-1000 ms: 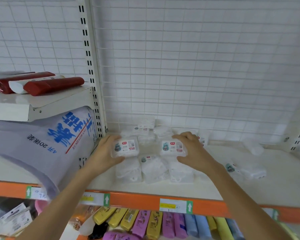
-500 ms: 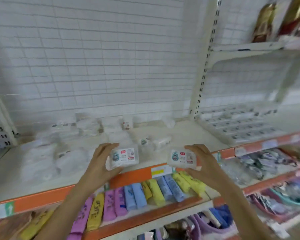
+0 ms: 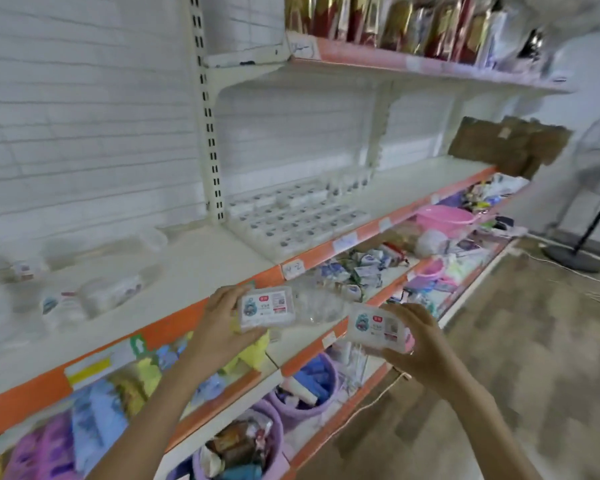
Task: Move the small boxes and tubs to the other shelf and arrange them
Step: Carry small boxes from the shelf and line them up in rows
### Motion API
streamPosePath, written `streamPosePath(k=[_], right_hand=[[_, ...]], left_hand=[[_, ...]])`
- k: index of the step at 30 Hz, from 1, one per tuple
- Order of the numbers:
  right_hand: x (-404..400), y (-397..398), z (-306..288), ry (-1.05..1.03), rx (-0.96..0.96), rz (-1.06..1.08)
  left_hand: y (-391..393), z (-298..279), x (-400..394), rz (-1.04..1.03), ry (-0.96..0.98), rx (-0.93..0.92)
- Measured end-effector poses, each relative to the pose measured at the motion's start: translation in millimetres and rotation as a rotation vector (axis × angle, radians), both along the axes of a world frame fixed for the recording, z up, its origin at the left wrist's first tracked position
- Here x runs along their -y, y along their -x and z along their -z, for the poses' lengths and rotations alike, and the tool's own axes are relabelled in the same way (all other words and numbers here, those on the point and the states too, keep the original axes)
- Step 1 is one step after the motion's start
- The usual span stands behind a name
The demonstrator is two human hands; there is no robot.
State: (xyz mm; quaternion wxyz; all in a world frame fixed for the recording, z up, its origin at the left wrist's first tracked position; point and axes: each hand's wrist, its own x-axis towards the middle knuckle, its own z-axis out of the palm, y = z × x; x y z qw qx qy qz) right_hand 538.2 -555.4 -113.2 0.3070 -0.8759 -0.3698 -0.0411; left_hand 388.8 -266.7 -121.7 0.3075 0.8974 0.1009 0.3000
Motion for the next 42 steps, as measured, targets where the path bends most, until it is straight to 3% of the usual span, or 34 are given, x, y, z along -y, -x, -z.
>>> streamPosePath(k=[9, 19, 26, 33, 42], right_hand=[[31, -104, 10, 0.009, -0.059, 0.128], [-49, -261, -38, -0.018, 0.008, 0.025], [-126, -345, -60, -0.02, 0.047, -0.177], [-222, -419, -71, -0.023, 0.058, -0.49], [-341, -441, -80, 0.119, 0.042, -0.909]], left_hand=[[-138, -9, 11, 0.085, 0.01, 0.03], [-276, -43, -53, -0.039, -0.038, 0.028], [-319, -61, -98, -0.159, -0.021, 0.023], [-322, -67, -139, -0.425, -0.008, 0.006], [-304, -73, -159, -0.729, 0.235, -0.15]])
